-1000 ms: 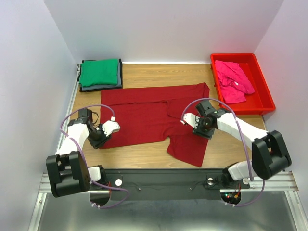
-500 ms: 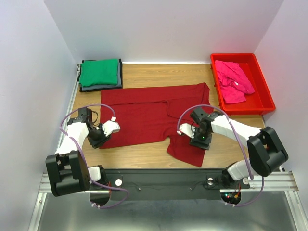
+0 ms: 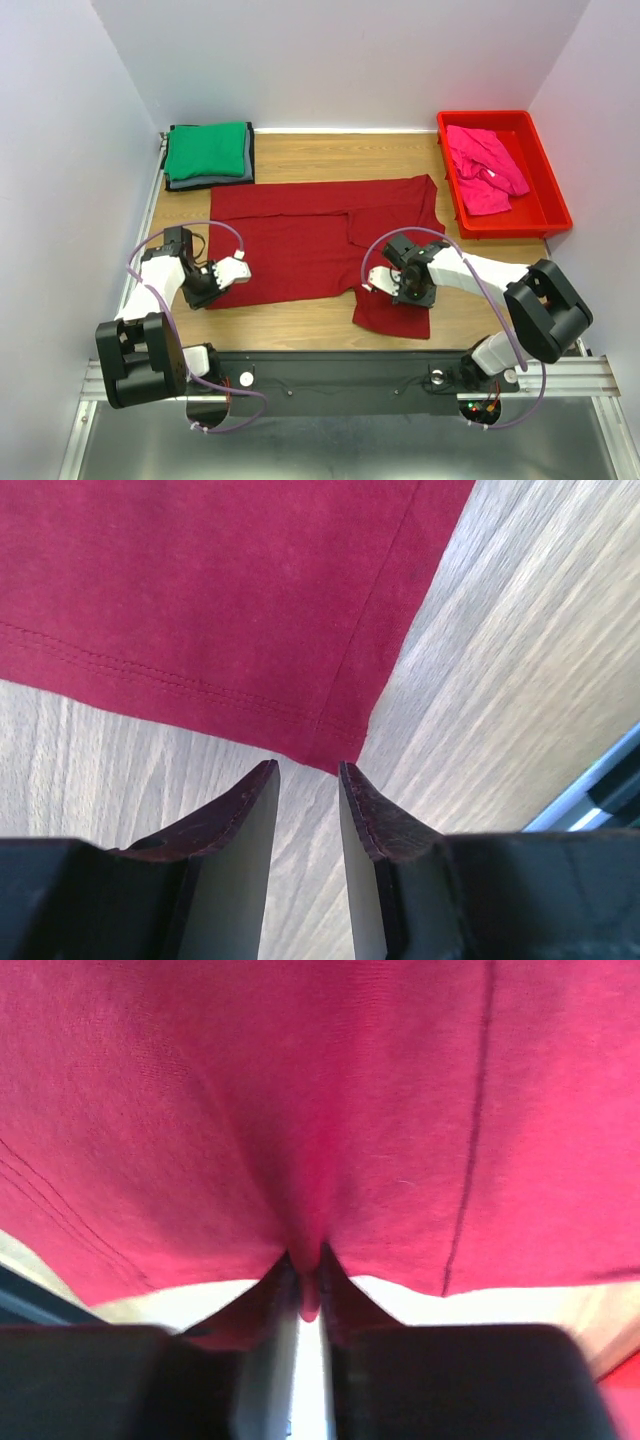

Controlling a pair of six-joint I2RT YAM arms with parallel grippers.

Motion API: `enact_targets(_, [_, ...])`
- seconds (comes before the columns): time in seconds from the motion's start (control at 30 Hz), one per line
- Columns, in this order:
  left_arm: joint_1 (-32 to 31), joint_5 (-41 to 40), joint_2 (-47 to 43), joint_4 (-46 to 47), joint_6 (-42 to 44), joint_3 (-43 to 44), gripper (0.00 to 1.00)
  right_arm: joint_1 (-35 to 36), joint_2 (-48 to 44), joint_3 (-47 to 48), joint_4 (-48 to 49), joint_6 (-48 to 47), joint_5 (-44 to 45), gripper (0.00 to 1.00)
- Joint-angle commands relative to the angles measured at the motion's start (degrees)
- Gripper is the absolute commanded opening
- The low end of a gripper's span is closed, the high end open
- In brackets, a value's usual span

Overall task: Fold and stack the t-shirts
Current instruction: Fold the tshirt

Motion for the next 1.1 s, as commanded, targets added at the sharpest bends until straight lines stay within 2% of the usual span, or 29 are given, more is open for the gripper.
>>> enact_targets(0.0, [-0.31,-2.3,-0.89,2.25,4.23,-3.88,0.41,0.14,2.52,-1.3,3.24,2.6,-0.06,0.05])
enact_targets(0.07, [-0.23,-2.57,-0.81,4.27,4.94,-5.12,0.41,0.14,2.44,-0.86,3.06,3.13,-0.15,0.01])
enact_targets(0.2, [-0.31,-1.43,-0.19,4.54,5.73,-5.47,0.41,0.14,1.91,-0.42,2.71,3.83,-0.24,0.01])
enact_targets(0.3, [-0.22,-2.22,0.77,5.51,6.43,-6.7,0.37,0.14,1.47,0.11,1.92,4.27,-0.68,0.01])
enact_targets(0.43, [-0.22,-2.66,1.57,5.78,6.61,-6.71,0.12,0.14,-0.72,0.9,0.43,5.07,-0.59,0.01])
enact_targets(0.57, [-0.05,-0.82,0.96,1.3,6.25,-2.41,0.0,0.05,-4.76,1.78,-2.2,5.94,-0.5,0.01])
enact_targets(0.87, [-0.05,-0.11,-1.33,-4.42,6.52,2.17,0.0,-0.47,-11.97,3.62,-9.68,6.56,-1.56,0.01])
enact_targets(1.07, [0.04,2.25,-1.43,-6.79,5.73,5.07,0.0,-2.23,-13.12,5.91,-11.44,4.98,-0.24,0.01])
